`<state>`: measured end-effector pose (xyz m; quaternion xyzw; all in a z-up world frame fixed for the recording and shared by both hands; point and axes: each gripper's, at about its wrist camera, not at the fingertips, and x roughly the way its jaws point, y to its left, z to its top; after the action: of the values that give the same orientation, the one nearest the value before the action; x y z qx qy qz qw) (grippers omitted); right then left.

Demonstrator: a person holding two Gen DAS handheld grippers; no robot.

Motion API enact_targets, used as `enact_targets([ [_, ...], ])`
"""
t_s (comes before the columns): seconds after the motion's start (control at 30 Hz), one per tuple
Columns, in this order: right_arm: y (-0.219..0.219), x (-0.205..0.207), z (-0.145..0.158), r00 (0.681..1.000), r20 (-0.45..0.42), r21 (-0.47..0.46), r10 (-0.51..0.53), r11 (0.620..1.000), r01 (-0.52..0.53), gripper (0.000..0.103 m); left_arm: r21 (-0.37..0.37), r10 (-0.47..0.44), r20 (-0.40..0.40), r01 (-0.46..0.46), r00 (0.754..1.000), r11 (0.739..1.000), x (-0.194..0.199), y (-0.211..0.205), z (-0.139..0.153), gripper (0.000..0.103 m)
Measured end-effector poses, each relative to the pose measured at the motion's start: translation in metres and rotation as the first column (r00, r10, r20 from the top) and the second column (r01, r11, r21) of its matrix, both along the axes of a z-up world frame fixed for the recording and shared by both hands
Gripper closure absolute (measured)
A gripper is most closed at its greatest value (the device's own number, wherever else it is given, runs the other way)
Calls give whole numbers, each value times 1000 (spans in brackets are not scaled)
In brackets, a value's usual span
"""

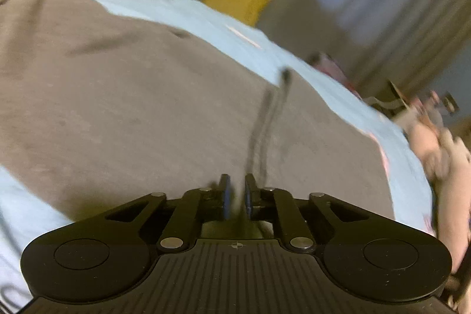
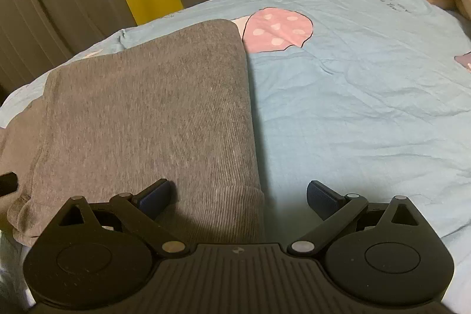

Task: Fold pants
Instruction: 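Pinch the fold crease with the left tool and smooth it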

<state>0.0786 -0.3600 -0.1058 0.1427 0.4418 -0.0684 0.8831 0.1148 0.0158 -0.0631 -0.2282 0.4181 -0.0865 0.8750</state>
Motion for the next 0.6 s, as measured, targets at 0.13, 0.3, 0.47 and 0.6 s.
enact_targets([
  [0.13, 0, -1, 0, 1000, -1, 6, -4, 1000, 4, 4, -62, -52, 5, 52, 999, 997, -1, 3, 1, 66],
  [0.3, -1, 0, -1, 1000, -4, 10, -6, 1000, 6, 4, 32, -224, -80, 227, 971, 973, 3, -32, -8, 43],
  [0.47, -2, 1, -1, 1000, -5, 8, -6, 1000, 6, 4, 94, -235, -144, 250, 961, 964, 7, -43, -16, 42],
  [0.6, -2, 2, -2, 1000, -7, 11, -5, 1000, 5, 4, 90, -204, -146, 218, 968, 972, 7, -39, -16, 43],
])
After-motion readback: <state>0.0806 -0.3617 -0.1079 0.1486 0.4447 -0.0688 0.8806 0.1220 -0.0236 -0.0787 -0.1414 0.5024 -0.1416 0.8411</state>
